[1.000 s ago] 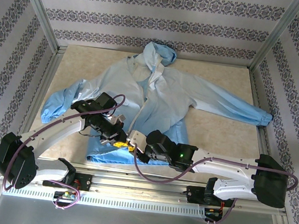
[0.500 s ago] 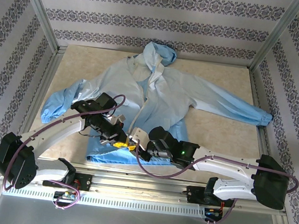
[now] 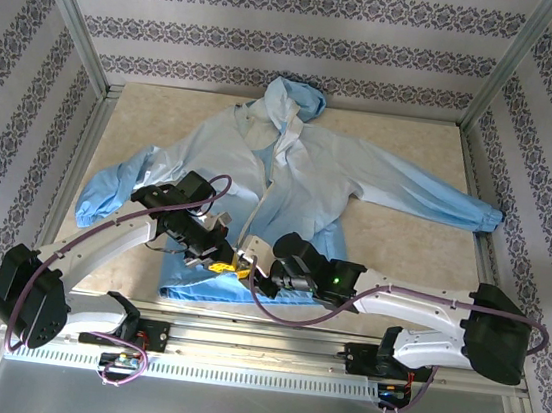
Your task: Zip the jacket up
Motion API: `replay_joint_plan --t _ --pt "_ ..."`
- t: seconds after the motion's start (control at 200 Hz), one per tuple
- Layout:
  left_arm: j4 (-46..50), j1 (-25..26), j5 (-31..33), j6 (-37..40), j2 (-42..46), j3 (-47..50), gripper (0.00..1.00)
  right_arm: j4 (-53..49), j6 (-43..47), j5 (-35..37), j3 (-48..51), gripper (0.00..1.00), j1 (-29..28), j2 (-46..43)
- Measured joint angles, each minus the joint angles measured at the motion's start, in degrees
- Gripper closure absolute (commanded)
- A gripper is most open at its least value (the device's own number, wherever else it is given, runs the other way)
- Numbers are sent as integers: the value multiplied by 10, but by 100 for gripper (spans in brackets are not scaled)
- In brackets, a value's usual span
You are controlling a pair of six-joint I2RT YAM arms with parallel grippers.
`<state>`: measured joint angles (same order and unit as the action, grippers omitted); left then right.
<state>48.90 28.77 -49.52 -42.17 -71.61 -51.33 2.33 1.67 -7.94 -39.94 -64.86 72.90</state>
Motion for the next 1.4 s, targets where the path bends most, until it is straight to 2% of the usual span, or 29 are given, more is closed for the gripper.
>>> replay_joint_plan --t 0.215,0.495,0.58,0.714,1.399 --pt "0 0 0 0 0 0 100 0 0 1 0 77 3 13" --pt "0 0 0 0 0 0 100 -1 0 1 -5 76 9 18" --pt "0 0 1 3 0 0 100 -3 3 -1 -9 83 10 24" --pt "1 0 4 10 0 0 100 -7 5 -7 -16 100 12 35" --pt "17 14 33 48 -1 -1 100 -45 -50 -49 -59 100 49 79"
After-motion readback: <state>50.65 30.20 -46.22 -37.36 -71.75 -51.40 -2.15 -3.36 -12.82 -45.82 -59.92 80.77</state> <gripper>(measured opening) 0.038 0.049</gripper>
